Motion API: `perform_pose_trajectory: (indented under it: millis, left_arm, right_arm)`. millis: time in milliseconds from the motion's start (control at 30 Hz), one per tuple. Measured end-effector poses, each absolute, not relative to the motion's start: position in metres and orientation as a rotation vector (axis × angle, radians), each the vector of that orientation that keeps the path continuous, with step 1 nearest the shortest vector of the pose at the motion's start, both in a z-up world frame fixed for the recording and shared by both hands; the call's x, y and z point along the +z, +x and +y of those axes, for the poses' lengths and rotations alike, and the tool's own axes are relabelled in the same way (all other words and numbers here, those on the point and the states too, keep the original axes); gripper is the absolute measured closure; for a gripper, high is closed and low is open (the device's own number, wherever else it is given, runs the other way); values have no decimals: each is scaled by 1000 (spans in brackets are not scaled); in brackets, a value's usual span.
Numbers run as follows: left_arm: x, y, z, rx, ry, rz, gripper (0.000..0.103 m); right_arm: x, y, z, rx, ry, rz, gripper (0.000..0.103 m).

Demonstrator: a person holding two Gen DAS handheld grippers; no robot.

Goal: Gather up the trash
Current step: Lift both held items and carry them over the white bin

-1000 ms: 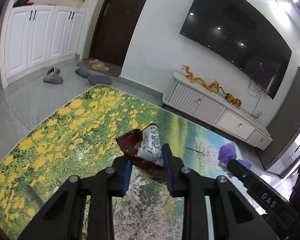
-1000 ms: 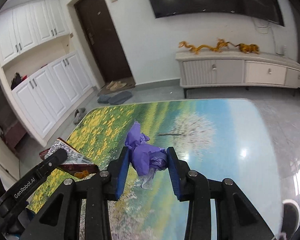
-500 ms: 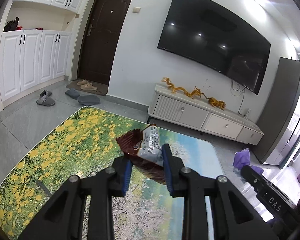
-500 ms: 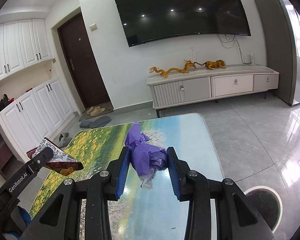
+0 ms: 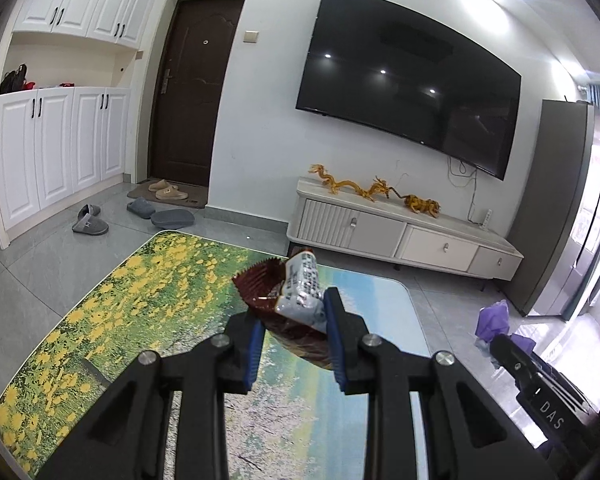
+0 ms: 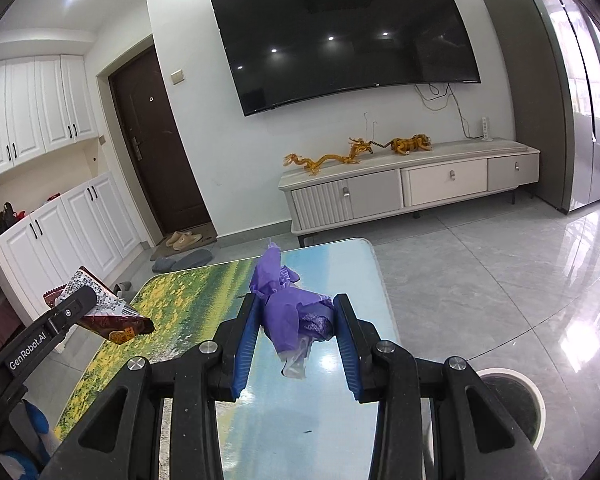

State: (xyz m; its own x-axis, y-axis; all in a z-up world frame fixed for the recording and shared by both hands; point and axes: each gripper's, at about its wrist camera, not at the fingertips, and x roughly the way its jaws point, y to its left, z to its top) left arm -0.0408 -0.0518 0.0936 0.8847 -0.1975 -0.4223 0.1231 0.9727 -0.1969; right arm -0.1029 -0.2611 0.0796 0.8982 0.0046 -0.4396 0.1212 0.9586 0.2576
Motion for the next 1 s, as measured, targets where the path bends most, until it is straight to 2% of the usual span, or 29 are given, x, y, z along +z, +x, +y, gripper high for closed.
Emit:
perform_pose_trajectory:
  millis: [467, 1000]
  left_arm:
    - [78, -62, -182, -394, -36, 557, 76]
    - [-10, -50, -360, -668, 167, 815, 75]
  right_arm:
    - [49, -157, -360, -304, 304, 452, 68]
    - [-74, -174, -470, -477, 484, 742, 68]
